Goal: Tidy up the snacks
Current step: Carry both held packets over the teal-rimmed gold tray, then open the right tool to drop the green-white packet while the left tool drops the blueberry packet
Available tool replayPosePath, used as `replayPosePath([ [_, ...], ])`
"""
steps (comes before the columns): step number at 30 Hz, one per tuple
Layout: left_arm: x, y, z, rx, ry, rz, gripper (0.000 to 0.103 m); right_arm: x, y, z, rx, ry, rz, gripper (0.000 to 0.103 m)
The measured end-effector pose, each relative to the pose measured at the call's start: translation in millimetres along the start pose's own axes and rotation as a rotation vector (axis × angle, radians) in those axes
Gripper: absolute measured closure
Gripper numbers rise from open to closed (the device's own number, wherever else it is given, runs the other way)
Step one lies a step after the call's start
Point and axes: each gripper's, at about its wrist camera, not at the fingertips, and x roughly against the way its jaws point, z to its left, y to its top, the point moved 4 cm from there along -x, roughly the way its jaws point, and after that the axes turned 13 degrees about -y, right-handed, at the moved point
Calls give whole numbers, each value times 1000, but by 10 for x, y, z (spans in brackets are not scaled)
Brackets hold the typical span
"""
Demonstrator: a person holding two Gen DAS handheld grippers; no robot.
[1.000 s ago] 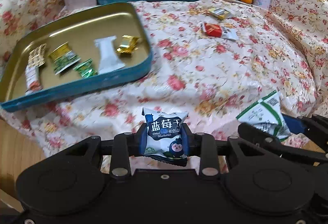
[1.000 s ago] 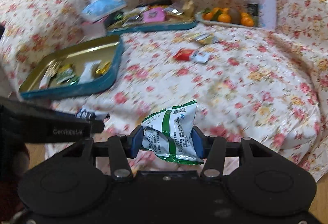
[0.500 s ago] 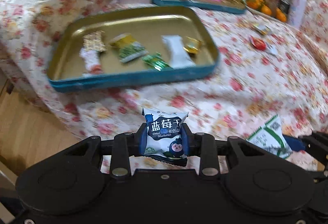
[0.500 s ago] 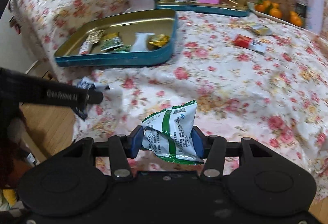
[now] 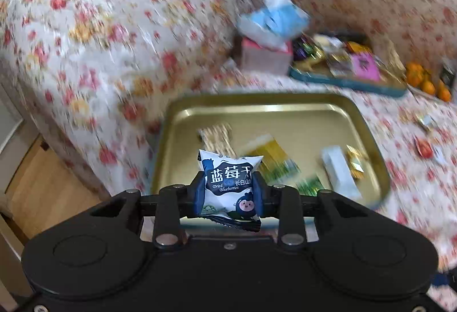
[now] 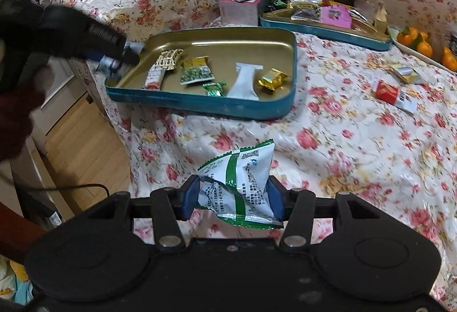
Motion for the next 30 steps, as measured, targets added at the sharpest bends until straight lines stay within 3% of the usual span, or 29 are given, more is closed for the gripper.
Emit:
replayPosePath([
  [4,-187,203,187,27,21,-16,62,-19,70,62,8,-2,-10,50],
  [9,-411,274,349,48,20,28,62,-39,165,80,3,-16,-24,50],
  [16,-537,230,221,53,-170,96,62,-147,355,33,-35,-25,-29,50],
  [30,-623,77,35,52,-296,172,61,-446,1155,-133,-125,-77,-130,50],
])
